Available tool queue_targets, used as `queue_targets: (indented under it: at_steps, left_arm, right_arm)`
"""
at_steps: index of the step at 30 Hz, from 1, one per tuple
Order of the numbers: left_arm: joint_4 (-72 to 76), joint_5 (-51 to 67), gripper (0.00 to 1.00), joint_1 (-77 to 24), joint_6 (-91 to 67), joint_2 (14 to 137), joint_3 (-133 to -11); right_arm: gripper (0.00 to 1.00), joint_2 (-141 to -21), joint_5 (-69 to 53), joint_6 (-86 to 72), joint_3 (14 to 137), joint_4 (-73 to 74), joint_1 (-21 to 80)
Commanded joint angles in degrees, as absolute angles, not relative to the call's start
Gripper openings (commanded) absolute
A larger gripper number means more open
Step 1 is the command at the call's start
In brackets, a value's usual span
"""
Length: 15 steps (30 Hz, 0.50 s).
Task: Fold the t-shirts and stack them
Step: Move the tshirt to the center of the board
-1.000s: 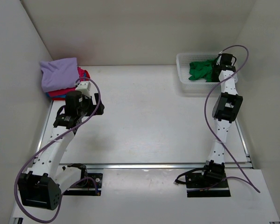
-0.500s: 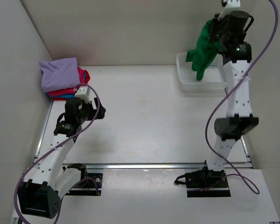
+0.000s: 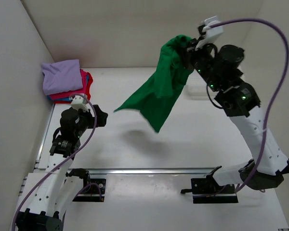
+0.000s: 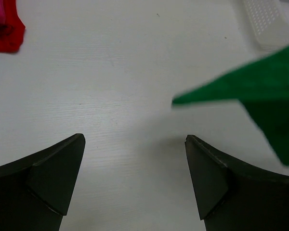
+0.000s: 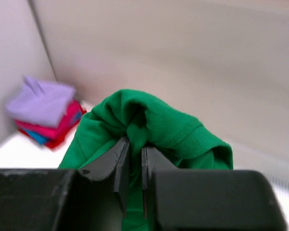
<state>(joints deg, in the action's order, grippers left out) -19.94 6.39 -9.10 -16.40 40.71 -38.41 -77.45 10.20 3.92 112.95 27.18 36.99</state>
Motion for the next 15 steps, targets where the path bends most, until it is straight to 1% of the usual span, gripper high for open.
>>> queue_targets:
  at_steps: [1, 2, 4, 7, 8, 11, 13, 14, 15]
  left_arm:
    - [-22.93, 4.66, 0.97, -8.61, -16.09, 39.82, -41.65]
    - [-23.11, 4.05, 0.97, -8.96, -16.17, 39.81, -41.66]
    - [-23.20, 5.79, 0.97, -8.88, -16.26, 39.90, -40.35]
    - [-22.59, 10.18, 0.96, -10.71, -16.35, 40.25, -36.14]
    - [-22.67, 10.63, 0.94, -11.07, -16.61, 40.69, -34.21]
    - [-23.20, 11.25, 0.94, -14.06, -16.70, 42.36, -29.89]
    - [-23.73, 10.46, 0.94, -17.65, -16.35, 43.42, -28.04]
    - [-24.25, 9.94, 0.94, -18.45, -16.52, 44.03, -27.78]
    - [-25.39, 9.15, 0.93, -19.59, -16.44, 45.08, -27.86]
  right_arm:
    - [0.00, -78.75, 8.63, -1.65, 101.48, 22.69, 34.11]
    - [0.00, -78.58, 6.96, -2.89, 98.82, 21.63, 33.58]
    - [0.00, -79.71, 1.52, -7.27, 88.56, 17.86, 30.25]
    - [0.00, -83.74, -2.10, -10.01, 79.83, 13.99, 28.22]
    - [0.00, -84.46, -2.46, -10.19, 77.98, 13.54, 28.04]
    - [0.00, -92.00, -3.52, -10.46, 76.21, 13.62, 27.69]
    - [0.00, -95.61, -3.69, -9.76, 77.69, 15.29, 27.77]
    - [0.07, -97.97, -2.65, -9.41, 79.17, 16.69, 27.25]
    - [0.12, -99.65, -1.94, -8.71, 80.76, 18.35, 27.33]
